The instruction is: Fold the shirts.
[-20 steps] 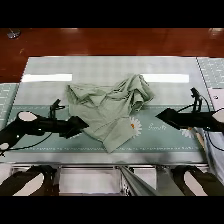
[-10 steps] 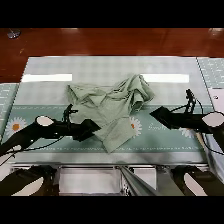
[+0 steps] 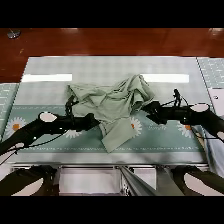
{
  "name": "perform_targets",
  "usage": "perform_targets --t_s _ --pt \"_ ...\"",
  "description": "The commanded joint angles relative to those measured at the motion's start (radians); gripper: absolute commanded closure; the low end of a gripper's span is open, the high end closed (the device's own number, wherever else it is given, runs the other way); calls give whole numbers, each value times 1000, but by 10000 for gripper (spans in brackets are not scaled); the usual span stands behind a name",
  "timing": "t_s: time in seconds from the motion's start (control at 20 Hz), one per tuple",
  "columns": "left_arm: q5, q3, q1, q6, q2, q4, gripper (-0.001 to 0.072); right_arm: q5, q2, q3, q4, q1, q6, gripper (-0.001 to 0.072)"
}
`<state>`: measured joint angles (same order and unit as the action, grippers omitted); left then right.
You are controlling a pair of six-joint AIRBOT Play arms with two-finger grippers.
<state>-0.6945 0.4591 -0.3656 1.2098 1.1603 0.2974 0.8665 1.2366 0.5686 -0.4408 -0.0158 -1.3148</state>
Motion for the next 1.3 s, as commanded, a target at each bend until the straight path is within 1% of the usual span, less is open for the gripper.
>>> perform_targets --t_s 0.0,0.1,0.25,0.4,0.45,0.5,0.55,0.6,0.7,0.75,0.8,0.85,0.95,1.0,1.05,1.1,1.15,1.25 --pt "-5 11 -2 -21 0 -7 688 26 127 86 40 2 26 114" --pt "-5 11 -2 -21 0 -7 688 24 165 128 0 11 -12 114" --pt "-5 11 -2 -21 0 -7 688 16 215 206 -182 87 -156 114" --pt "-5 11 -2 -21 0 -7 688 -63 236 278 -206 142 -241 115" --pt "-5 11 -2 -21 0 -7 688 -86 241 297 -229 148 -288 125" --pt "-5 11 -2 -21 0 -7 688 -93 247 308 -250 151 -329 184" --pt "-5 11 -2 -21 0 -7 688 -90 253 314 -257 151 -335 209" --pt "-5 11 -2 -21 0 -7 688 -82 257 318 -258 151 -334 215" --pt "-5 11 -2 -21 0 -7 688 -80 272 320 -257 151 -334 272" --pt "-5 11 -2 -21 0 -7 688 -79 277 320 -247 151 -326 359" --pt "-5 11 -2 -21 0 -7 688 -82 277 320 -245 156 -306 528" --pt "-5 11 -2 -20 0 -8 688 -78 277 325 -233 162 -263 682" --pt "-11 14 -2 -21 -3 -7 688 -25 276 373 -226 163 -215 686" --pt "-51 30 6 -49 -8 3 689 27 272 421 -246 160 -199 686" --pt "-121 68 26 -77 -17 47 690 84 257 491 -296 160 -200 686" --pt "-180 118 54 -72 -35 112 690 126 232 577 -372 160 -212 686" --pt "-221 185 98 -72 -67 167 690 149 201 667 -459 159 -248 687" --pt "-233 344 223 -51 -149 182 690 165 133 886 -597 129 -316 686"
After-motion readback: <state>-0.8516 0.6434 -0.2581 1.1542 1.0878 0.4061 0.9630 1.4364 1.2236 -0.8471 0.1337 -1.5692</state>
